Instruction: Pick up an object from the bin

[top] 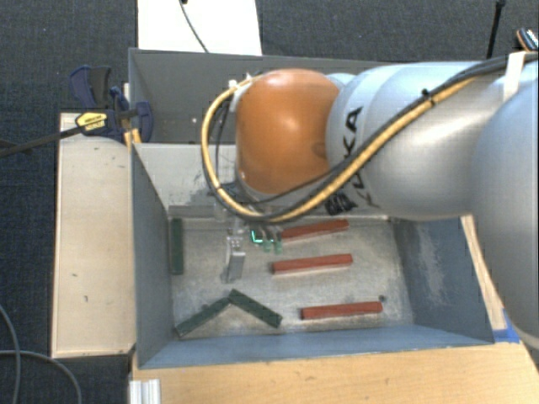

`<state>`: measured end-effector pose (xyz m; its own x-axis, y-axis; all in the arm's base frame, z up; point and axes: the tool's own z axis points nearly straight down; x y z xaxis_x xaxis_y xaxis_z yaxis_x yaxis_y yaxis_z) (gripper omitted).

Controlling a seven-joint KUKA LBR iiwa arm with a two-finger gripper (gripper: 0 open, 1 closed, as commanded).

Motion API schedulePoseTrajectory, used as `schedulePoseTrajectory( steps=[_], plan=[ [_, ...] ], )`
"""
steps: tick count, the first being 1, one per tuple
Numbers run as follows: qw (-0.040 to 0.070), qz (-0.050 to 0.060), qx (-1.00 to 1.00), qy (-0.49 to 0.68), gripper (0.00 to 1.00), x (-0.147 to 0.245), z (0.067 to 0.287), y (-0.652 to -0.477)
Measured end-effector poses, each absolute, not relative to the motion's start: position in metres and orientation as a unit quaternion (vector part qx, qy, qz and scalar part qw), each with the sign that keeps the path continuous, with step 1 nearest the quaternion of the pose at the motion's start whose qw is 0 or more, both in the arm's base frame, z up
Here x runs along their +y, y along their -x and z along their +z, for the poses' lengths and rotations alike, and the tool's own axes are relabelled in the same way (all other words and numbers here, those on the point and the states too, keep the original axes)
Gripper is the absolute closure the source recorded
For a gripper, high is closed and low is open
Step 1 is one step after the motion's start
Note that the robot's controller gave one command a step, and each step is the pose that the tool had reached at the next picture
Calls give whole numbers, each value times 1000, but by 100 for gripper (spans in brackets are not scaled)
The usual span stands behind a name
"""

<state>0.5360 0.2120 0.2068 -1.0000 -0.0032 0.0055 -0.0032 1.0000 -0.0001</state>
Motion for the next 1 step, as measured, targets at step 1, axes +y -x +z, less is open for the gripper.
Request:
schedulePoseTrajectory(
  steps=[1],
  plan=[
    [3, 1, -999, 37, 0, 176, 85, -534]
  ],
)
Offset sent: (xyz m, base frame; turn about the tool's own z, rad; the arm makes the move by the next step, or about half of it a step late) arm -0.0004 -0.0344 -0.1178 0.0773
